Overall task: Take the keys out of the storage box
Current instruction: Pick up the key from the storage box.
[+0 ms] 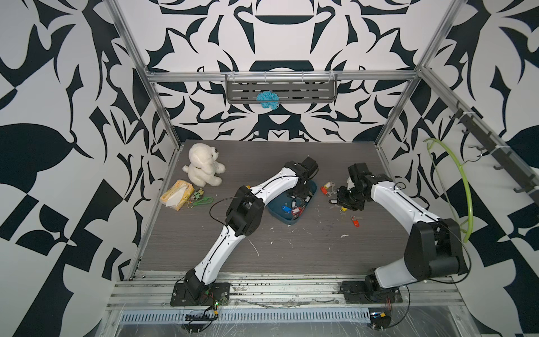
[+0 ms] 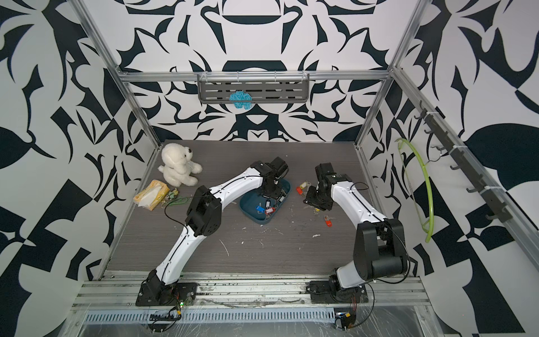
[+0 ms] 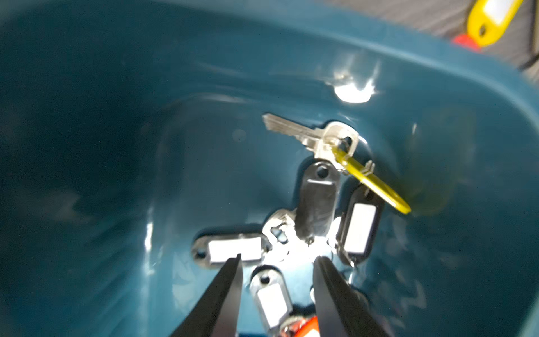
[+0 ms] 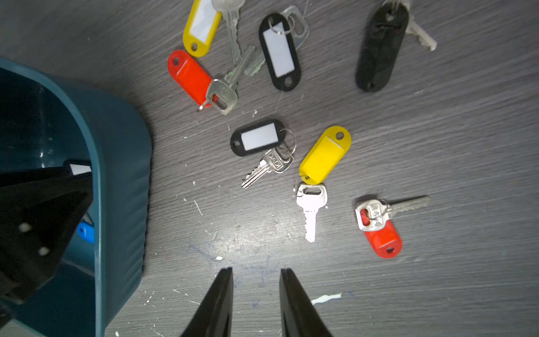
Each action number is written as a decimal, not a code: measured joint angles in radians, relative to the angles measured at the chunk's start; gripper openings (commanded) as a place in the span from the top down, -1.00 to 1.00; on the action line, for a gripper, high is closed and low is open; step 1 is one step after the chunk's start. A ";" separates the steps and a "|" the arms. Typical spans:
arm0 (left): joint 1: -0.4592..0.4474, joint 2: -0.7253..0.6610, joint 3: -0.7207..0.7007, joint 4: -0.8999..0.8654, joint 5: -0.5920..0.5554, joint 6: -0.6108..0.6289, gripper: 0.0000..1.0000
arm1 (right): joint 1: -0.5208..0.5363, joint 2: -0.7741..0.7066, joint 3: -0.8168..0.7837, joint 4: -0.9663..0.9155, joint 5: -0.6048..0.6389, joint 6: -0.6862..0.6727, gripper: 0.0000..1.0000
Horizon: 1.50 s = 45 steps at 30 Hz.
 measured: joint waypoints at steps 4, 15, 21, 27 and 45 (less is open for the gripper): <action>-0.007 0.014 0.003 -0.013 -0.004 0.022 0.08 | 0.000 0.000 -0.006 0.001 0.000 0.000 0.35; -0.009 0.031 0.052 -0.052 -0.077 0.065 0.16 | 0.000 0.000 -0.010 0.002 0.000 0.000 0.35; -0.009 0.068 0.087 -0.061 -0.096 0.085 0.24 | 0.000 0.000 -0.012 0.003 0.000 0.000 0.36; -0.009 0.071 0.091 -0.069 -0.097 0.096 0.31 | 0.000 0.000 -0.012 0.003 0.000 -0.001 0.39; -0.009 0.099 0.131 -0.081 -0.122 0.119 1.00 | 0.000 0.000 -0.026 0.006 0.000 -0.001 0.45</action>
